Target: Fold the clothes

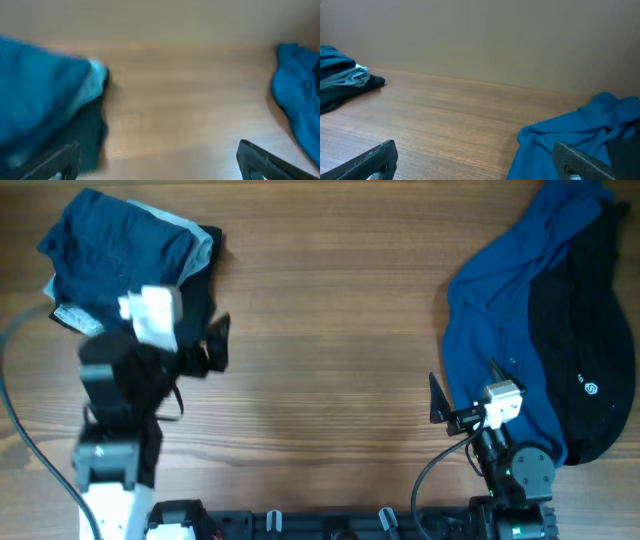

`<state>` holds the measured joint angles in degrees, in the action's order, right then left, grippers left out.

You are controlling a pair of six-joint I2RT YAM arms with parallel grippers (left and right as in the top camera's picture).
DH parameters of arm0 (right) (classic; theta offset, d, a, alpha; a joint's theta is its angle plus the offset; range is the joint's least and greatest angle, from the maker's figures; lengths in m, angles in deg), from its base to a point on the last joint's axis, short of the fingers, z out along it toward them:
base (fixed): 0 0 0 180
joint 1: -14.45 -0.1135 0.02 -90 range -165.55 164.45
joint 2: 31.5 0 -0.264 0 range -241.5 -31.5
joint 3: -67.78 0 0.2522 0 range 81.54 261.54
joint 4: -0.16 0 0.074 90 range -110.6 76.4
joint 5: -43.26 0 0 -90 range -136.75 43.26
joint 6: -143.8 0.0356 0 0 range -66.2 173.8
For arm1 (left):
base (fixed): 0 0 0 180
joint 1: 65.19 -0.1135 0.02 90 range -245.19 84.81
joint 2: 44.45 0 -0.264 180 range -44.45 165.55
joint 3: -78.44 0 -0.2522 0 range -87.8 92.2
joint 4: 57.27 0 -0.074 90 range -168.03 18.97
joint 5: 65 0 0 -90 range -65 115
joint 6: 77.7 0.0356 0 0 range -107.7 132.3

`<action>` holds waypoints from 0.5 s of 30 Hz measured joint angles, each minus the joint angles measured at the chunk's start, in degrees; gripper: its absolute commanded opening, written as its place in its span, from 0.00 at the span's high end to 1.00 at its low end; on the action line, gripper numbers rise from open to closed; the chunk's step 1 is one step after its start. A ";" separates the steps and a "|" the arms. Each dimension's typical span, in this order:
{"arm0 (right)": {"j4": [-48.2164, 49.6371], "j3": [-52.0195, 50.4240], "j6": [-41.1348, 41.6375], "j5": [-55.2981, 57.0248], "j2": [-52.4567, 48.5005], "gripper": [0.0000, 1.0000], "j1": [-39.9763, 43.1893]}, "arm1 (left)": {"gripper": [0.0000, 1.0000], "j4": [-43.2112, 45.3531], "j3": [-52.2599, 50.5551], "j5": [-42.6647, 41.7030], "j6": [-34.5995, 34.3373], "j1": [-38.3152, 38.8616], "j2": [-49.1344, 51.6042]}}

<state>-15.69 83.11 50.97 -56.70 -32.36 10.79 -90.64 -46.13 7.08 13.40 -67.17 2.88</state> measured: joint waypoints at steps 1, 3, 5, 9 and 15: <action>0.13 -0.02 0.00 0.00 -0.02 0.00 0.00 | 0.00 2.10 -5.16 -0.46 0.00 0.00 -3.54; 0.07 -0.04 0.00 0.00 -0.04 0.00 0.00 | 0.00 8.68 -15.39 -1.16 -0.39 0.04 -10.84; 0.04 -0.04 0.00 0.00 -0.04 0.00 0.00 | 0.00 13.73 -23.04 -1.53 -0.85 0.07 -17.09; 0.07 -0.04 0.00 0.00 -0.04 0.00 0.00 | 0.00 15.67 -31.67 -1.73 -1.22 0.07 -27.52; 0.04 -0.04 0.00 0.00 -0.04 0.00 0.00 | 0.00 16.20 -36.76 -0.83 -1.29 0.07 -39.36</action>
<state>-15.65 83.06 50.97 -56.70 -32.40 10.79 -74.45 -82.89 6.25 12.11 -67.11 -36.48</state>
